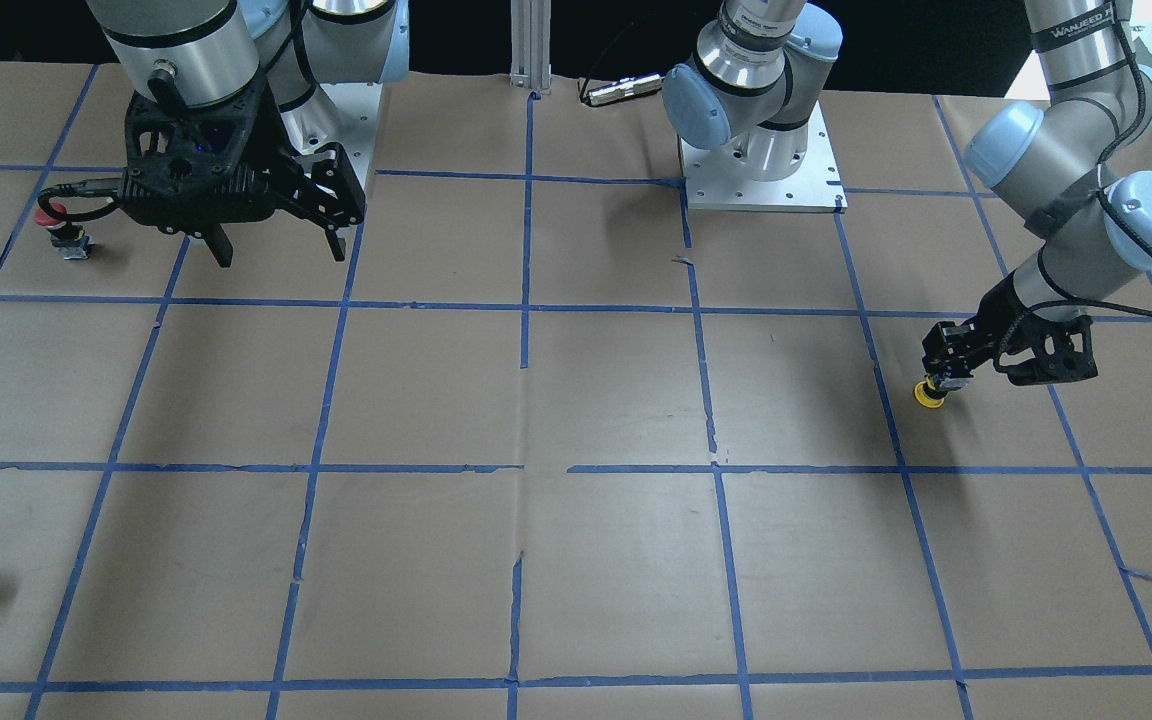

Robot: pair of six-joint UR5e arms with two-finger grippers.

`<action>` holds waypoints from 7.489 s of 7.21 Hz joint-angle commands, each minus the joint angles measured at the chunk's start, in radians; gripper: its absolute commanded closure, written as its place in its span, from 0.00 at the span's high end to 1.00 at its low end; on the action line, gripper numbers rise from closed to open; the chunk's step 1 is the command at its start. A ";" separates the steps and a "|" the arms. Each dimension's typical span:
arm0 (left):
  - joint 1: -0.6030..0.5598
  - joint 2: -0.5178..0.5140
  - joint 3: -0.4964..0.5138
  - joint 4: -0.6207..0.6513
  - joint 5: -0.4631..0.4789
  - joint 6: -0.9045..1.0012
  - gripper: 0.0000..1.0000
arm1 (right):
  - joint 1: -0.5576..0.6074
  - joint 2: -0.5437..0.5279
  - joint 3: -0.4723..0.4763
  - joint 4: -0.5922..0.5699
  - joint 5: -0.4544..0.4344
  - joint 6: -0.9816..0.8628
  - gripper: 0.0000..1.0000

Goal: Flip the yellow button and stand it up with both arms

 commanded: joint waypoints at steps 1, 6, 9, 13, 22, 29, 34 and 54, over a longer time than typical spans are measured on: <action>0.000 -0.006 0.004 0.002 0.000 0.001 0.64 | 0.000 0.000 0.000 0.001 0.002 -0.001 1.00; 0.002 -0.027 0.004 0.042 0.003 0.018 0.38 | 0.000 0.000 -0.002 -0.002 0.005 -0.003 1.00; -0.003 -0.008 0.010 0.032 0.010 0.010 0.11 | -0.001 0.002 -0.002 -0.005 0.007 -0.001 1.00; -0.095 -0.018 0.272 -0.348 0.007 -0.175 0.10 | -0.001 0.000 -0.002 -0.003 0.007 -0.003 1.00; -0.412 -0.008 0.476 -0.704 -0.964 -0.902 0.03 | -0.145 -0.020 -0.035 0.065 0.072 0.010 1.00; -0.566 0.032 0.445 -0.722 -1.544 -1.211 0.04 | -0.428 -0.048 -0.031 0.649 0.999 0.114 1.00; -0.595 0.035 0.346 -0.707 -1.642 -1.206 0.04 | -0.306 0.056 -0.003 0.635 1.274 0.119 1.00; -0.545 0.040 0.572 -0.580 -1.063 -1.528 0.84 | -0.383 0.097 -0.031 0.465 1.026 0.108 0.13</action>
